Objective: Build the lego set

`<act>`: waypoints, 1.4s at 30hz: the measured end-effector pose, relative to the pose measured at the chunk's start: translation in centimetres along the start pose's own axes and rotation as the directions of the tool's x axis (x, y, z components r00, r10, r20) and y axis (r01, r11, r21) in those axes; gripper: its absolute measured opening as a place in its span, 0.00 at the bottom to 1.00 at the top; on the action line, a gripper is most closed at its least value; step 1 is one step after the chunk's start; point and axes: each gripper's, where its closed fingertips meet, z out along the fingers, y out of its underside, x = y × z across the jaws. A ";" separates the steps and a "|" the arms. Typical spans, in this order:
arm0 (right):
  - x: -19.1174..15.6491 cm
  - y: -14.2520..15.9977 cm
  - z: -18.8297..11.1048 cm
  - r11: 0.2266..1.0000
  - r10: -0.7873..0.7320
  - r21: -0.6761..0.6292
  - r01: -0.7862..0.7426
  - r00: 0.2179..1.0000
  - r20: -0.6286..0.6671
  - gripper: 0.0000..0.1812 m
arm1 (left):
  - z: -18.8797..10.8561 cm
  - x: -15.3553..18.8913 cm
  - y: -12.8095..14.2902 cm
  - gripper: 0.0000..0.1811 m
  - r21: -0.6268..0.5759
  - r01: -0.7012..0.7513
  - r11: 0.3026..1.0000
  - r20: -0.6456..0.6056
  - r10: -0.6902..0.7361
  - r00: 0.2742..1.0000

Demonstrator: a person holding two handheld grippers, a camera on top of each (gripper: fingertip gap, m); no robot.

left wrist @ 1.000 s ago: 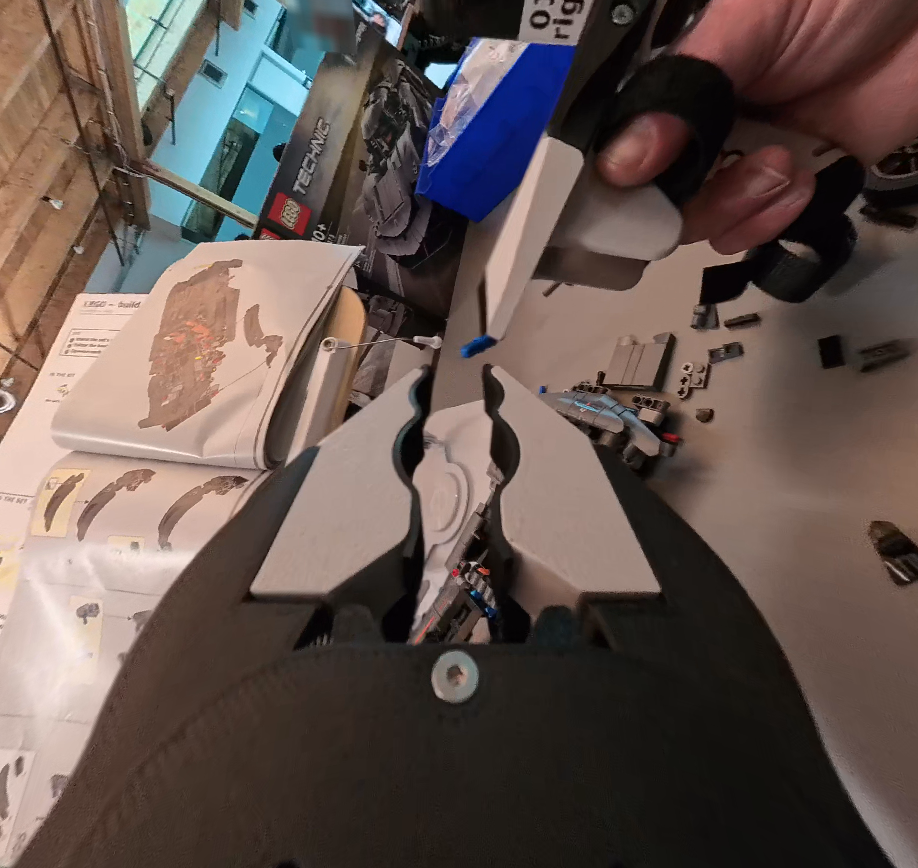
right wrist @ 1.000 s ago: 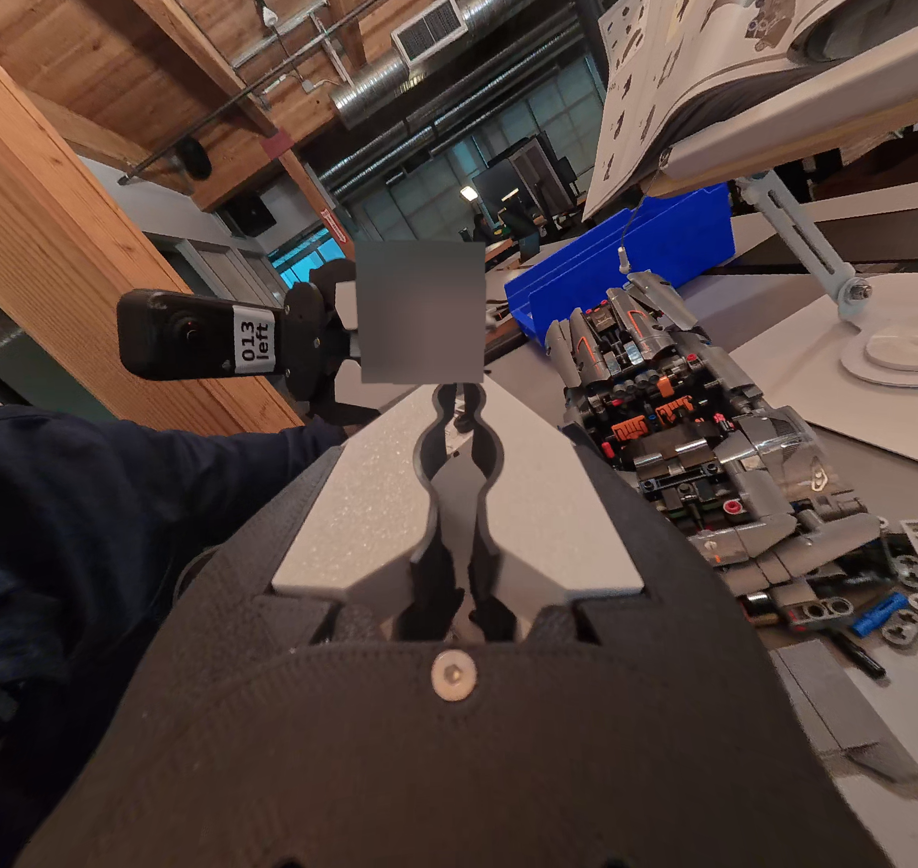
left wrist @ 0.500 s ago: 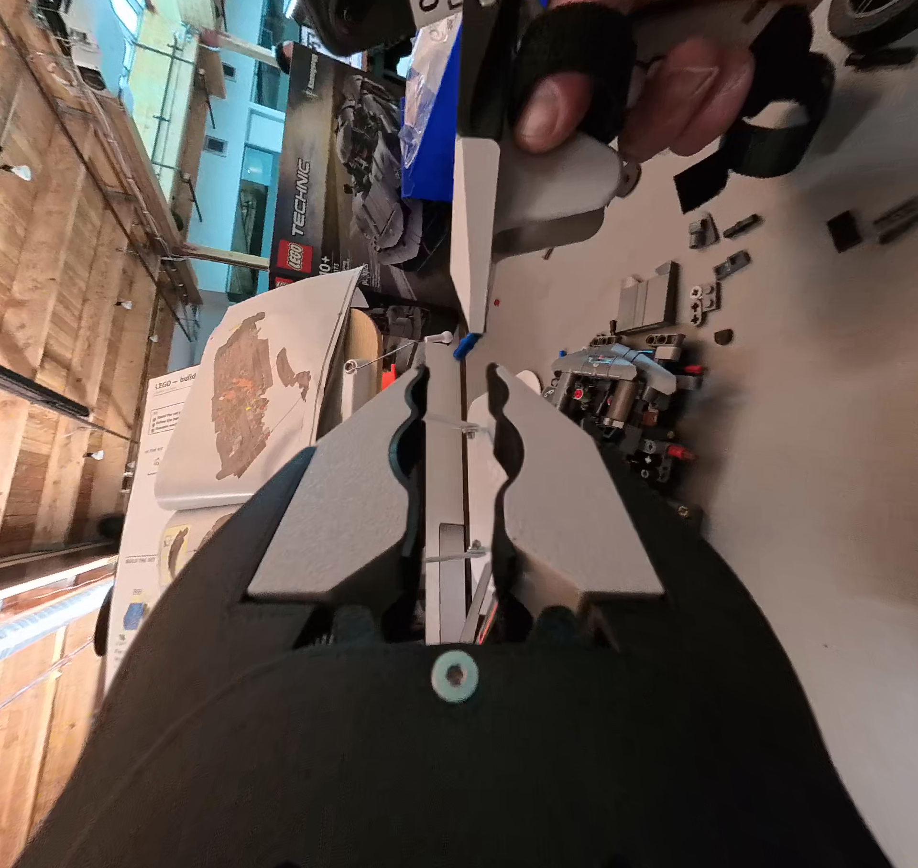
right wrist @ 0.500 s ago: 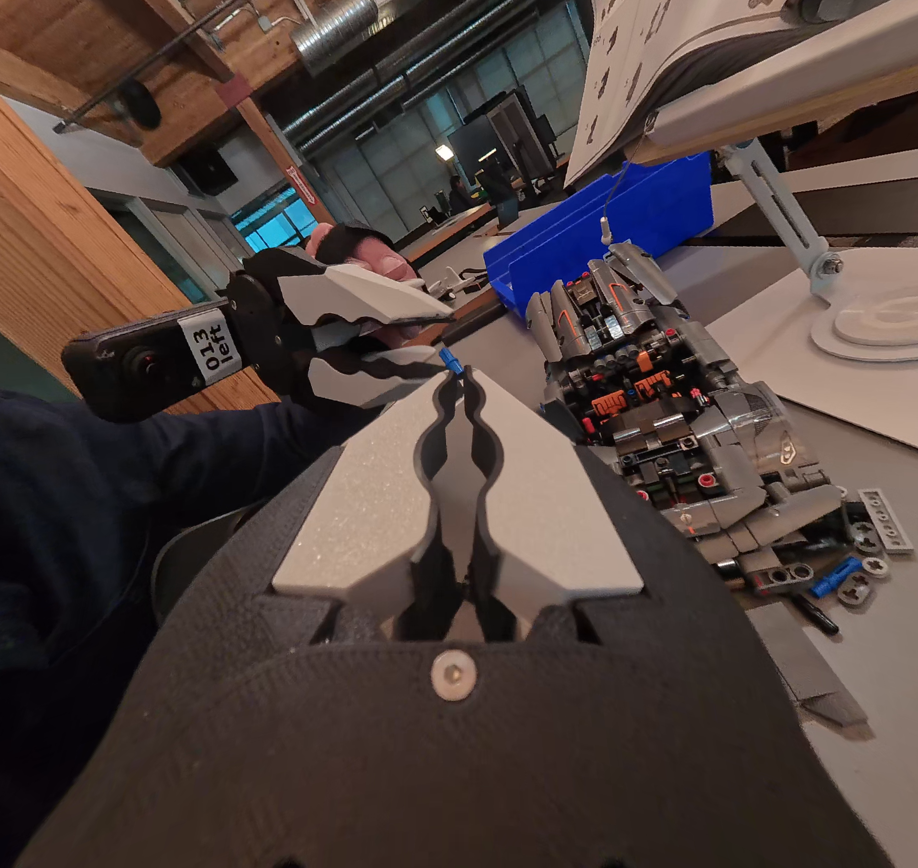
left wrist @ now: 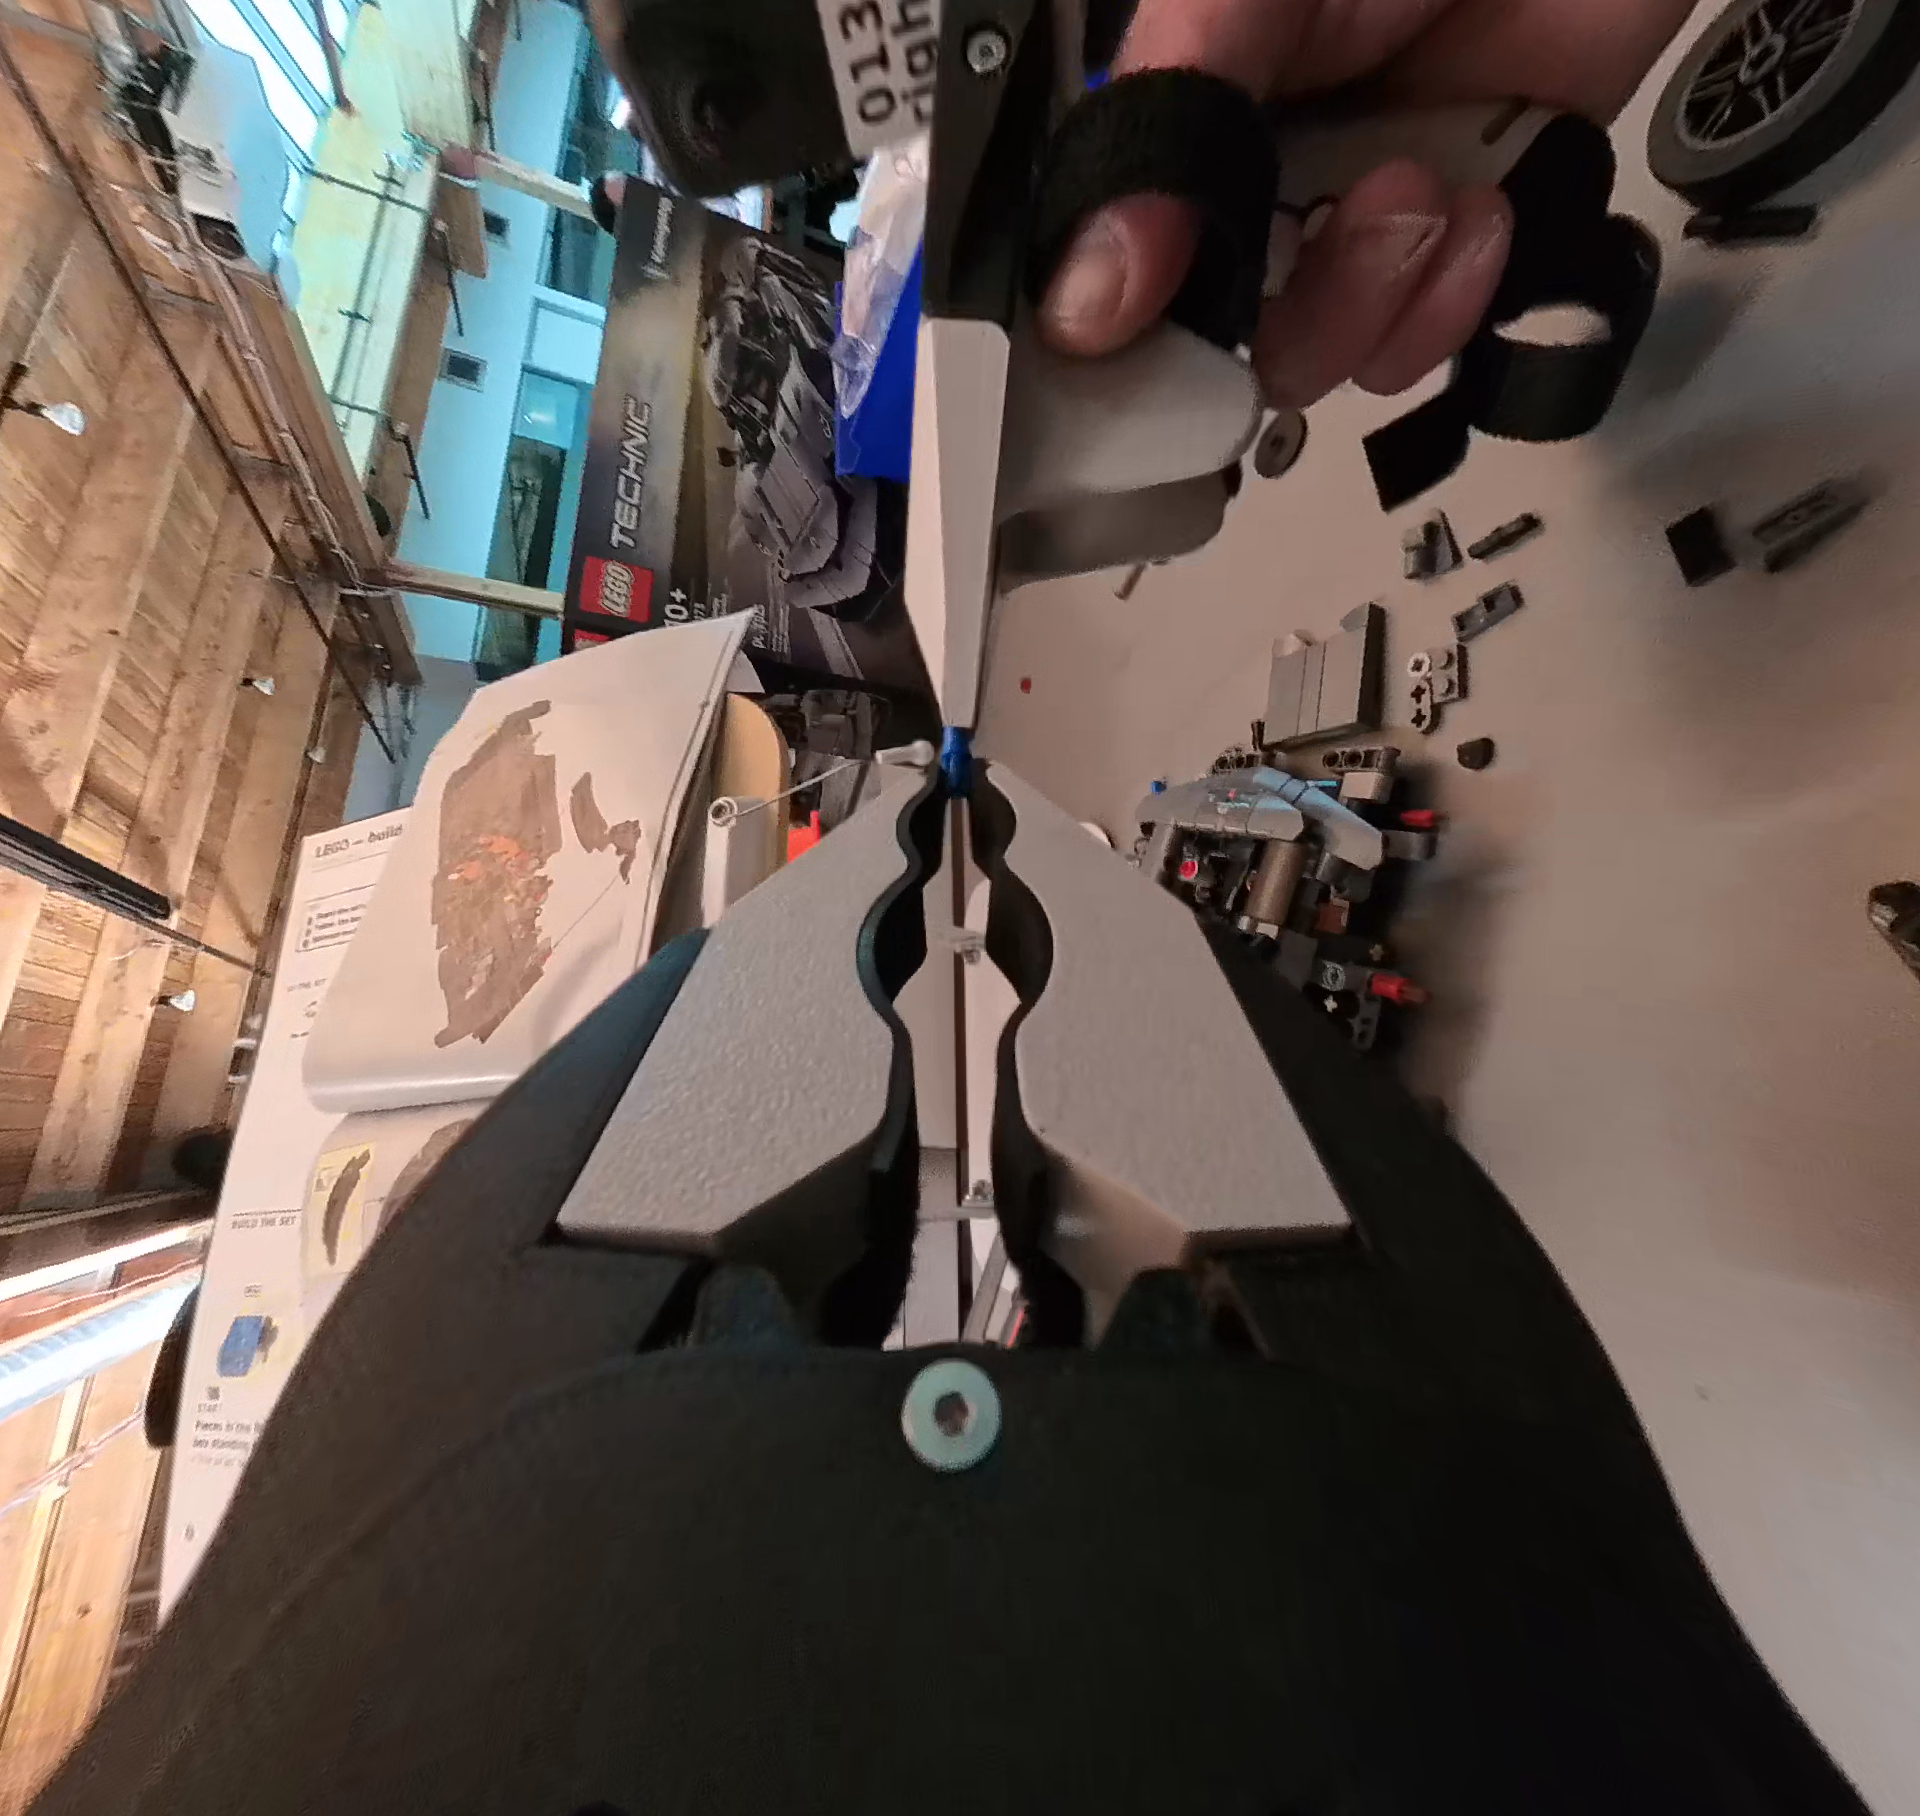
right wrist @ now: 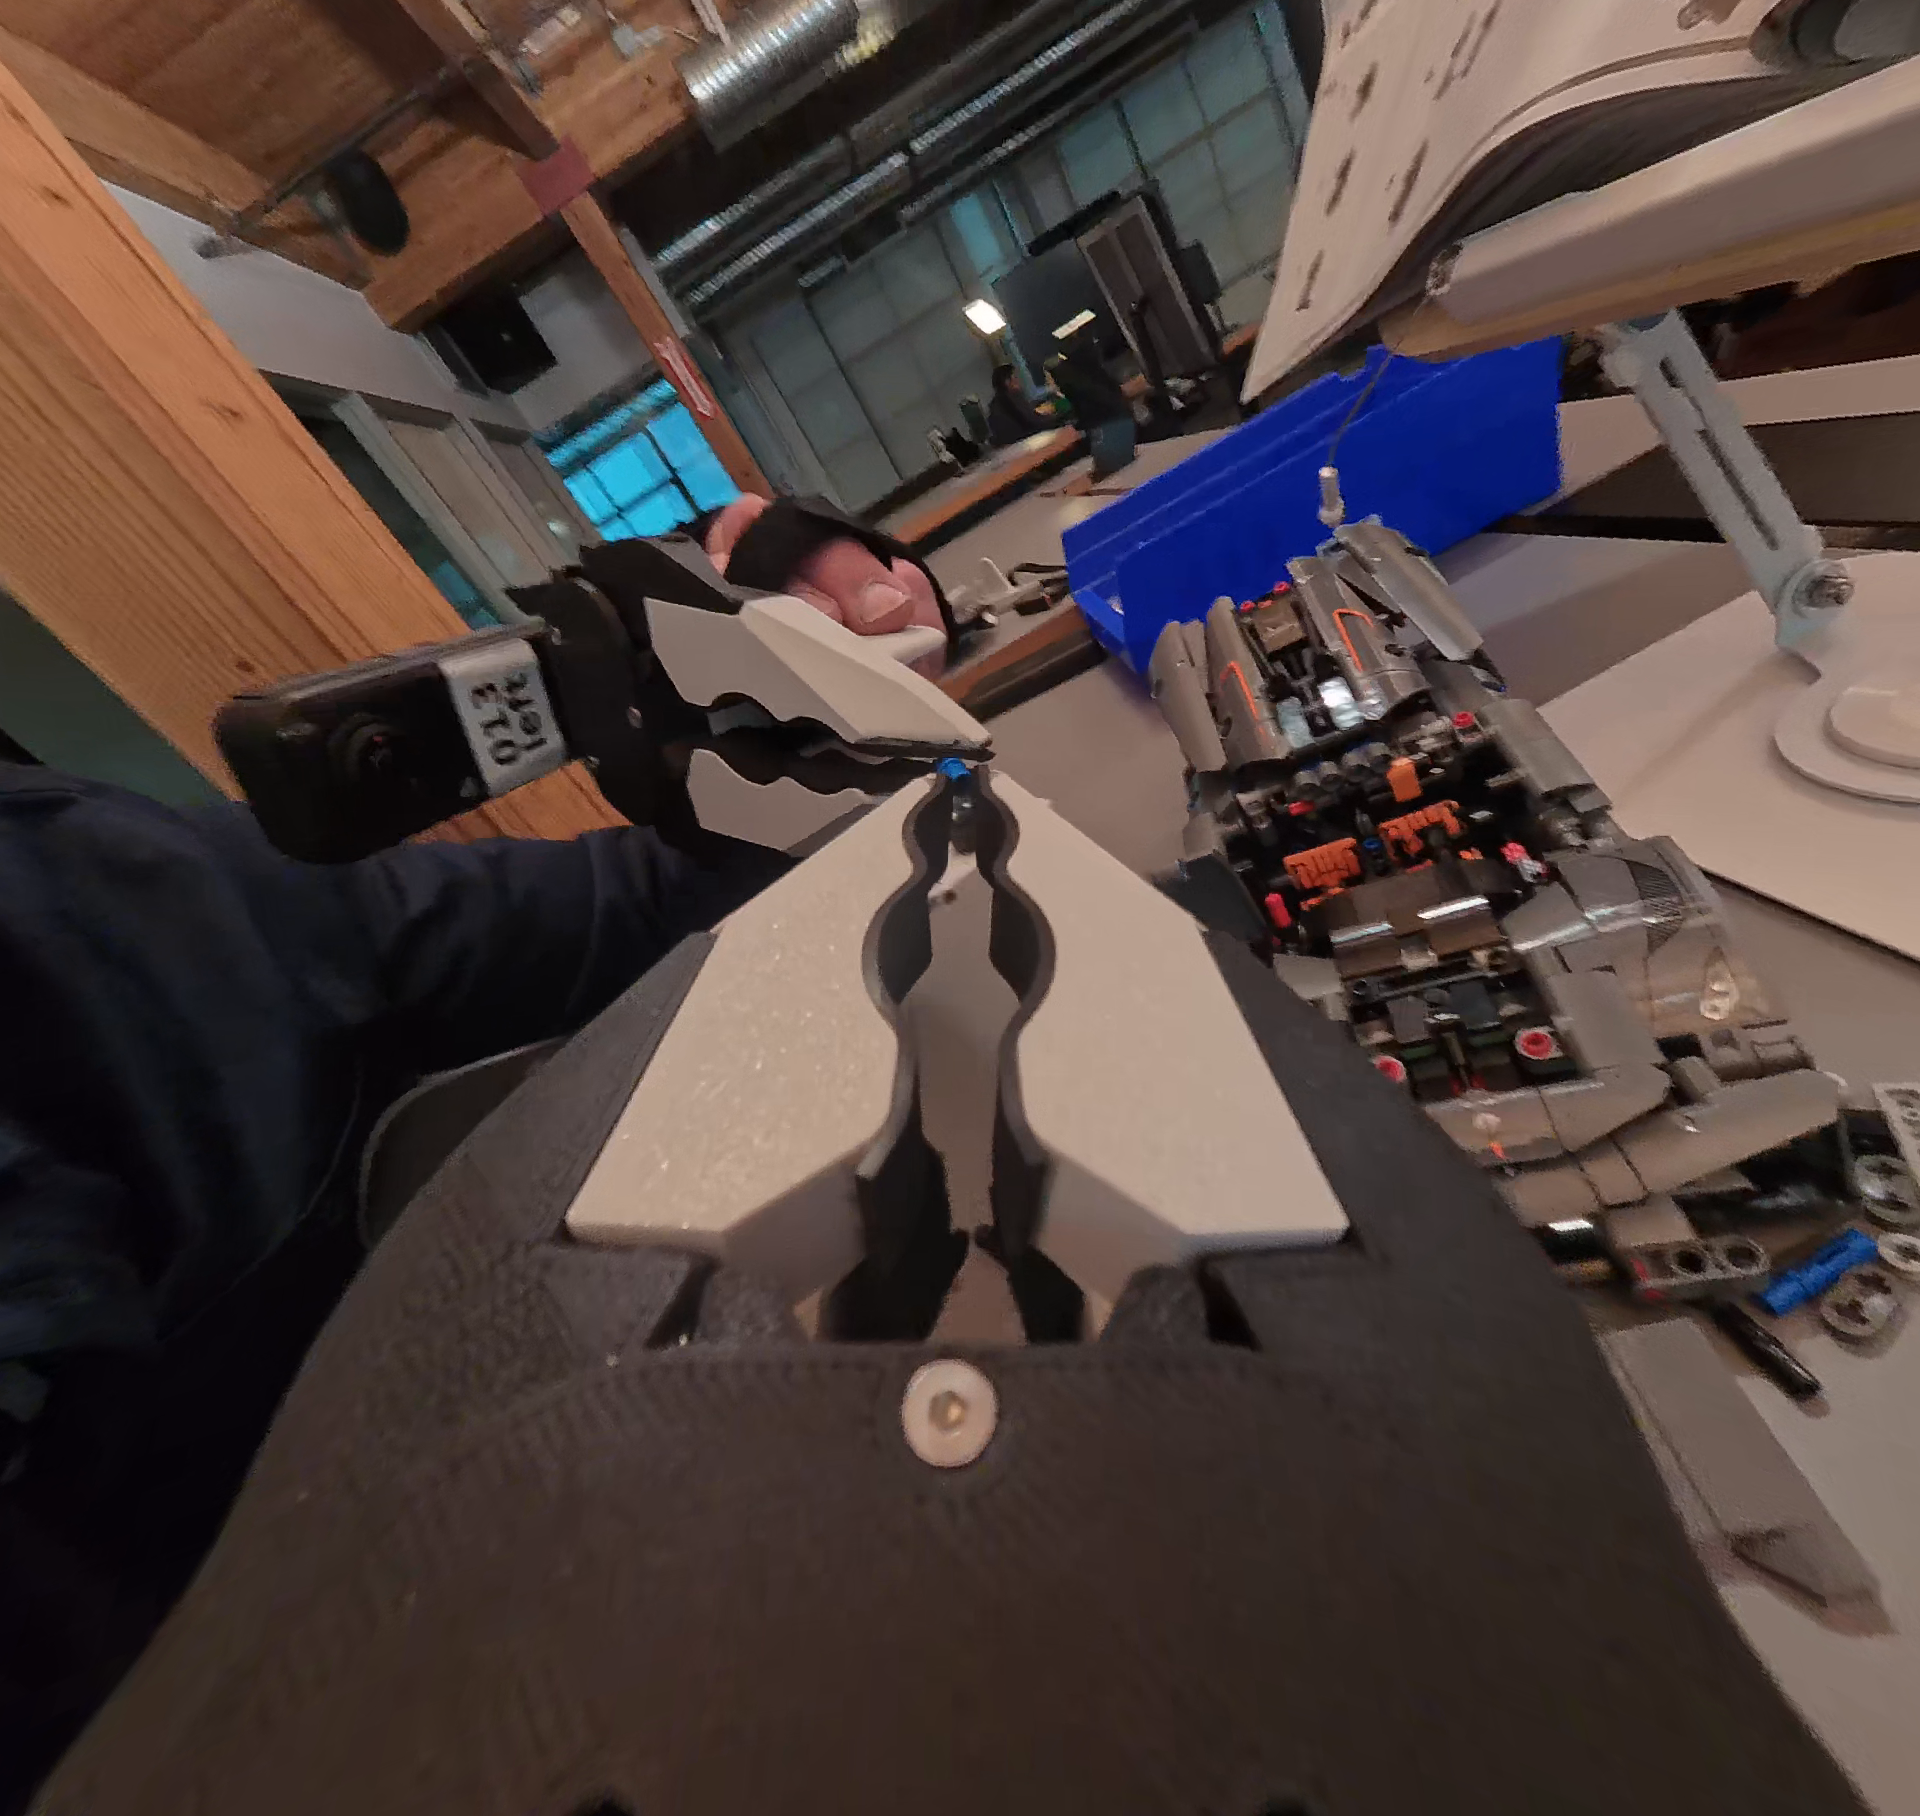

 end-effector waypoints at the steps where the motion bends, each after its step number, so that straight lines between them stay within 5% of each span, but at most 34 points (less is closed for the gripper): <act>1: -0.2 -0.1 0.0 1.000 0.013 0.005 -0.013 1.000 0.022 0.01 | -0.1 -0.1 -0.2 0.00 0.012 0.004 1.000 0.002 -0.004 1.000; 18: -0.7 0.1 0.1 1.000 0.012 -0.012 -0.012 0.998 0.054 0.01 | 0.0 0.4 0.0 0.04 0.006 0.021 1.000 -0.041 -0.020 0.999; 20: -0.2 0.0 -0.3 1.000 0.016 0.004 -0.016 1.000 0.025 0.01 | 0.1 0.8 1.3 0.14 -0.038 0.069 0.997 -0.101 -0.072 0.992; 27: 2.5 2.0 -0.8 0.997 0.003 -0.081 -0.013 0.993 -0.119 0.00 | -0.5 5.9 5.9 0.19 -0.270 0.145 0.952 -0.399 -0.248 0.883; 36: 4.0 4.5 0.5 0.983 -0.038 -0.185 0.001 0.980 -0.198 0.00 | 1.6 6.6 6.7 0.11 -0.268 0.195 0.943 -0.341 -0.282 0.897; 42: 4.5 3.9 0.0 0.988 -0.037 -0.156 0.002 0.974 -0.223 0.00 | 1.7 6.0 6.0 0.18 -0.237 0.220 0.946 -0.333 -0.291 0.897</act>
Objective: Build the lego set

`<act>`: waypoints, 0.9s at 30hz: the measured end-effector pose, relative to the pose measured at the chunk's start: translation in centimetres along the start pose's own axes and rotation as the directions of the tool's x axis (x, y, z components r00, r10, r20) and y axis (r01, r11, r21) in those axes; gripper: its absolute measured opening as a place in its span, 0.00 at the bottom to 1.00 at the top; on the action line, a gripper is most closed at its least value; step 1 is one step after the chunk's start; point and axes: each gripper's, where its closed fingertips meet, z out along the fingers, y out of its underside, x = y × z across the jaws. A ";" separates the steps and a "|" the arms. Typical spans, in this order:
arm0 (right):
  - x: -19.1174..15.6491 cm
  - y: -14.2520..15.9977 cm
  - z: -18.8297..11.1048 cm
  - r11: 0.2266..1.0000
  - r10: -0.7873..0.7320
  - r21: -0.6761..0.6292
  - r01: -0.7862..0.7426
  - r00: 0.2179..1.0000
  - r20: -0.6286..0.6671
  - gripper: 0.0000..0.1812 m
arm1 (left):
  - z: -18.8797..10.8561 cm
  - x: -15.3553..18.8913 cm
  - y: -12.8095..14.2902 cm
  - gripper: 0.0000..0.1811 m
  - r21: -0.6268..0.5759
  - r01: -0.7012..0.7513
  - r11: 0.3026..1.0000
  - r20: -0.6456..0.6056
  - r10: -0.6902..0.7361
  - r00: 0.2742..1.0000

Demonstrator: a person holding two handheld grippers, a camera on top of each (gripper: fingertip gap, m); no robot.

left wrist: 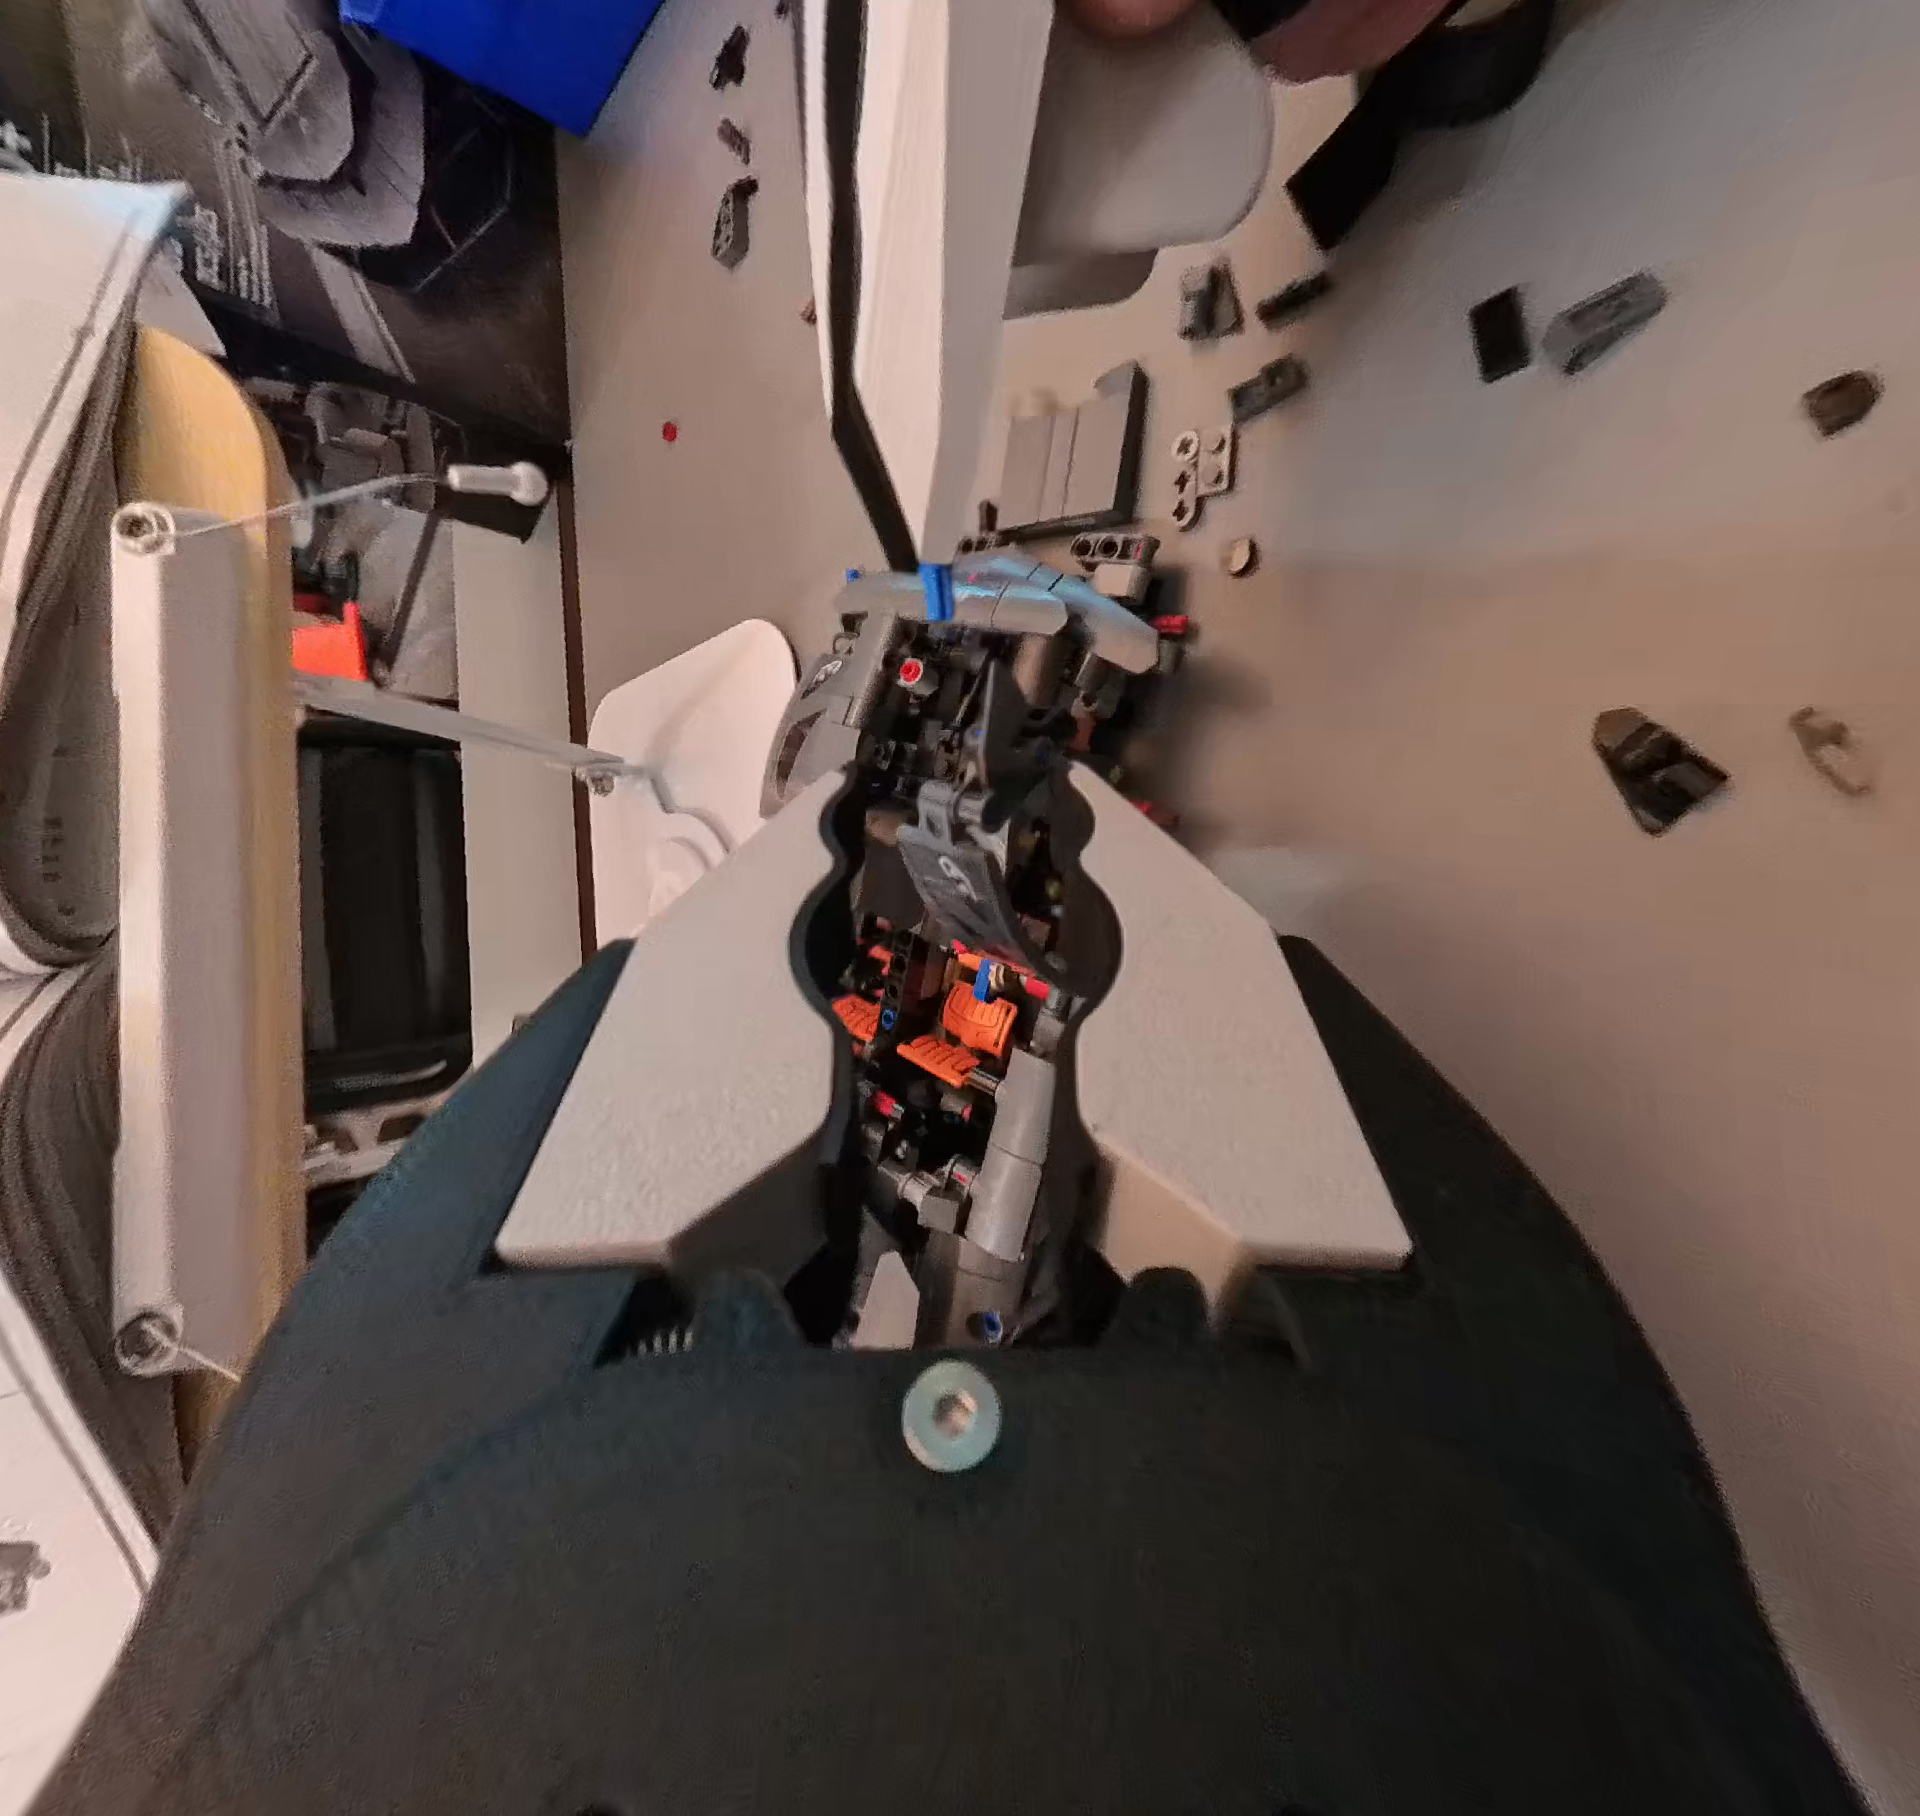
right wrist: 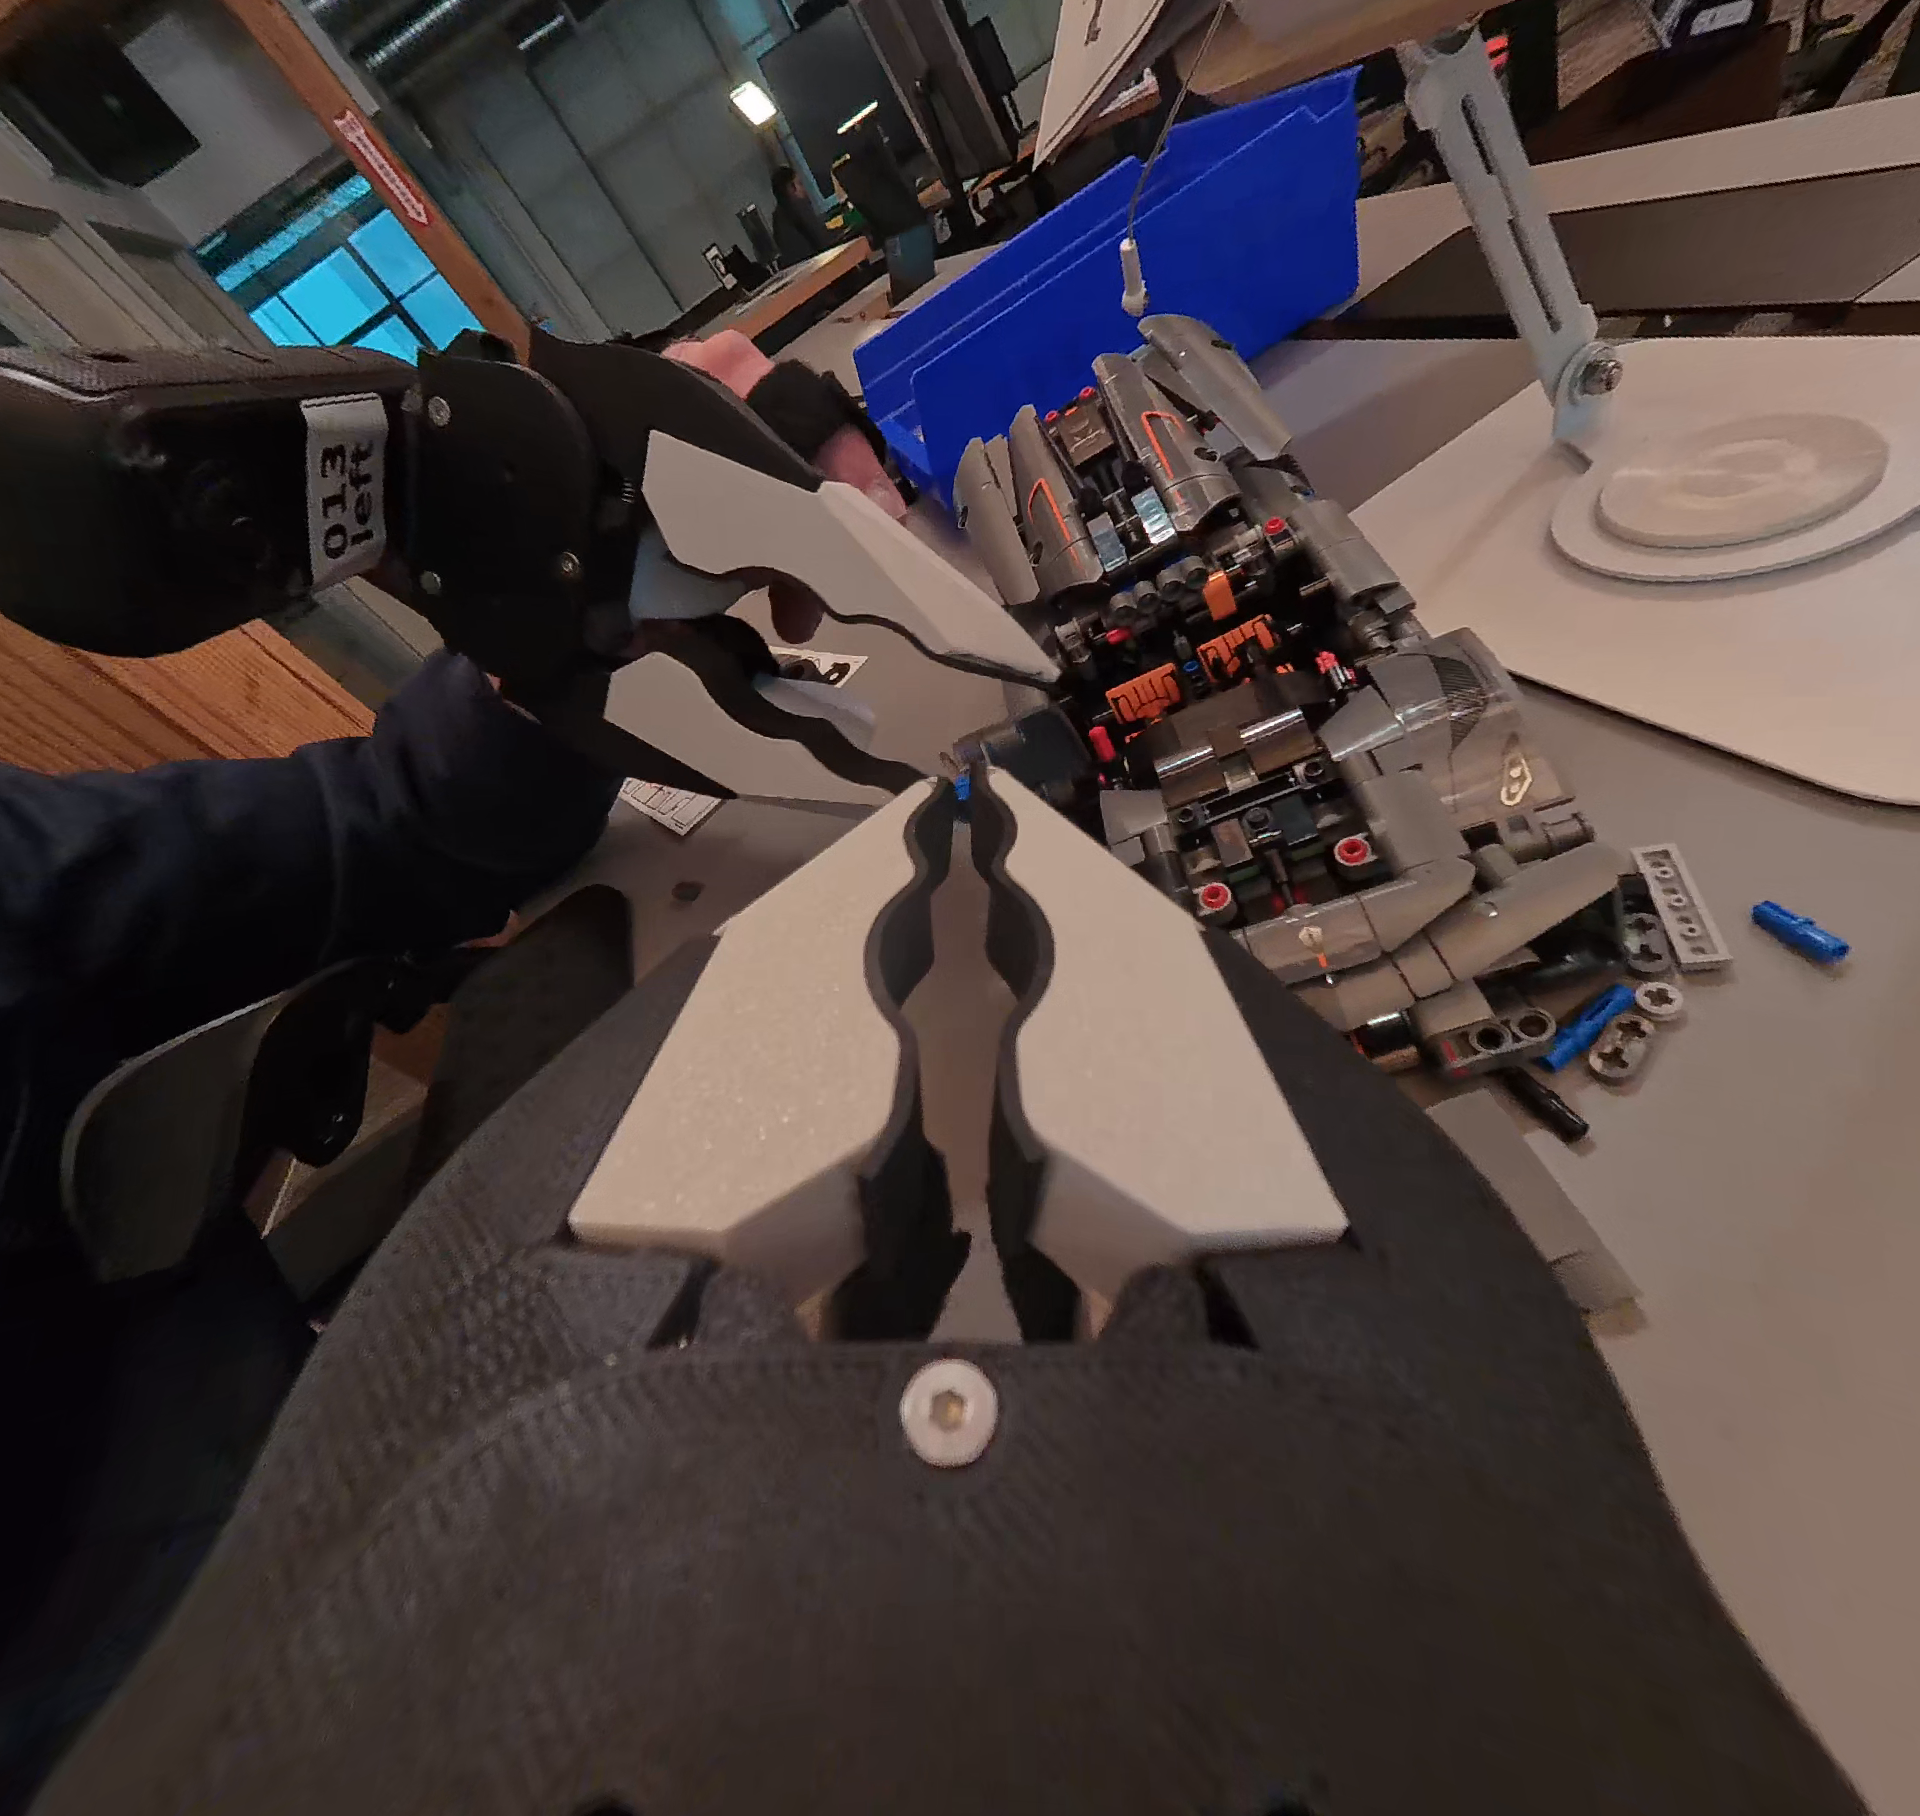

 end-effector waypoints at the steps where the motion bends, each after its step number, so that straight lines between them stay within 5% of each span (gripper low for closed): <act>1: 0.1 -0.2 -0.1 1.000 0.007 0.010 -0.007 1.000 0.000 0.00 | -0.2 0.0 -0.5 0.17 0.026 0.001 1.000 -0.007 -0.001 1.000; 11: 0.2 -0.3 -0.4 1.000 0.020 0.017 -0.020 1.000 0.007 0.00 | 0.7 1.2 -1.4 0.03 -0.024 -0.007 1.000 -0.122 0.004 0.993; 17: 0.2 -0.7 -0.6 0.997 0.062 0.053 -0.064 0.997 0.041 0.00 | -0.4 -0.4 -1.1 0.01 0.056 0.167 0.984 -0.100 -0.161 0.982; 27: -1.1 -2.0 2.3 0.989 0.119 0.080 -0.128 0.987 0.108 0.00 | -2.9 -2.2 0.5 0.00 0.334 0.555 0.761 -0.236 -0.503 0.832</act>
